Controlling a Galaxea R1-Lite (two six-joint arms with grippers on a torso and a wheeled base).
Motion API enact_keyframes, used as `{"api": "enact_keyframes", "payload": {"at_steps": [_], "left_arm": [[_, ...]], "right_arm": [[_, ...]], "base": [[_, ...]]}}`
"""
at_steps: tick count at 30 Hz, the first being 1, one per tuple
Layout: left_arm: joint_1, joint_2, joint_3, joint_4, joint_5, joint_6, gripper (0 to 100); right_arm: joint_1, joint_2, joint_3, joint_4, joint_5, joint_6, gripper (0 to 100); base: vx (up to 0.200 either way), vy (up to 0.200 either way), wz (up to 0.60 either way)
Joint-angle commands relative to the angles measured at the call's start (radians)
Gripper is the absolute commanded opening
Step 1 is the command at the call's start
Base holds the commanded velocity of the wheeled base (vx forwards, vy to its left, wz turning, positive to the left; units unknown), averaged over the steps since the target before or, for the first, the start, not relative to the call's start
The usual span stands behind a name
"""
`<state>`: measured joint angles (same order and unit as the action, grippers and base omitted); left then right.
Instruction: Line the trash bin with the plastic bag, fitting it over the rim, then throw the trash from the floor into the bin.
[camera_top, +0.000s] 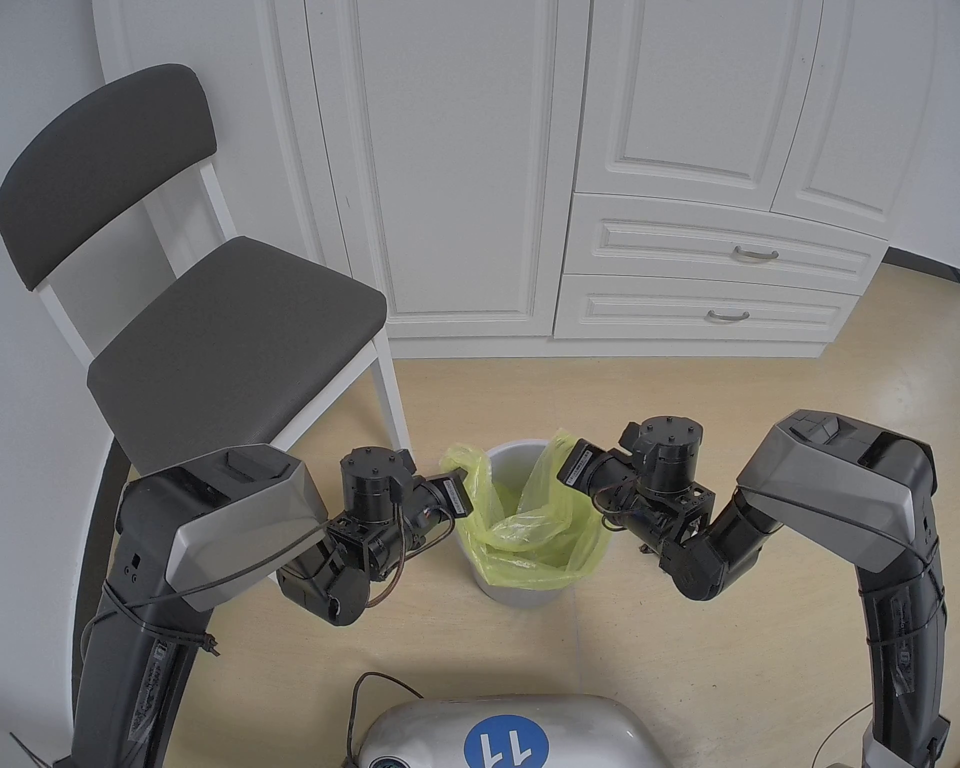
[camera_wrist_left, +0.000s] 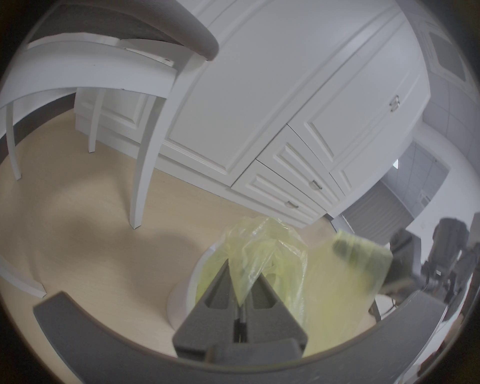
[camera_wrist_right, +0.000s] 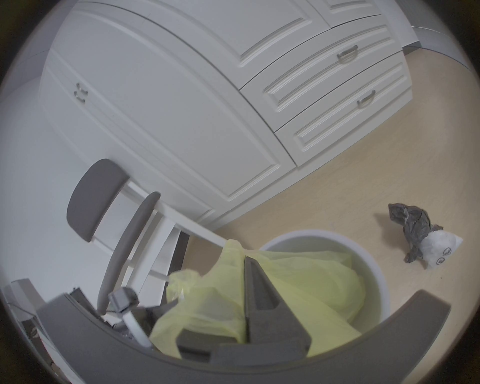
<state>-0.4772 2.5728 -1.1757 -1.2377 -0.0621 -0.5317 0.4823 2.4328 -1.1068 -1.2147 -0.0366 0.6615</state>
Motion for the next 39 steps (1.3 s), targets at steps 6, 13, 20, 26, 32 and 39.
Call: {"api": "enact_keyframes", "payload": {"at_steps": [6, 13, 20, 26, 32, 39], "left_arm": [[-0.072, 0.064, -0.031, 0.007, 0.105, 0.131, 0], [-0.057, 0.05, -0.107, 0.155, 0.188, 0.13, 0], [-0.012, -0.014, -0.111, 0.213, 0.203, 0.131, 0], [0.014, -0.031, -0.108, 0.239, 0.205, 0.144, 0], [0.022, -0.045, -0.099, 0.311, 0.205, 0.202, 0], [0.028, -0.048, -0.078, 0.342, 0.206, 0.23, 0]], "right_arm": [[-0.033, 0.029, -0.039, 0.064, -0.005, -0.005, 0], [-0.036, 0.008, -0.071, 0.152, -0.043, -0.016, 0], [-0.094, -0.135, -0.067, 0.279, -0.077, -0.112, 0], [-0.142, -0.144, -0.015, 0.346, -0.18, -0.372, 0], [-0.153, -0.153, 0.116, 0.346, -0.197, -0.566, 0], [-0.14, -0.156, 0.303, 0.336, -0.241, -0.852, 0]], "base": [[0.0, 0.0, 0.0], [0.0, 0.0, 0.0], [0.0, 0.0, 0.0], [0.0, 0.0, 0.0], [0.0, 0.0, 0.0], [0.0, 0.0, 0.0]]}}
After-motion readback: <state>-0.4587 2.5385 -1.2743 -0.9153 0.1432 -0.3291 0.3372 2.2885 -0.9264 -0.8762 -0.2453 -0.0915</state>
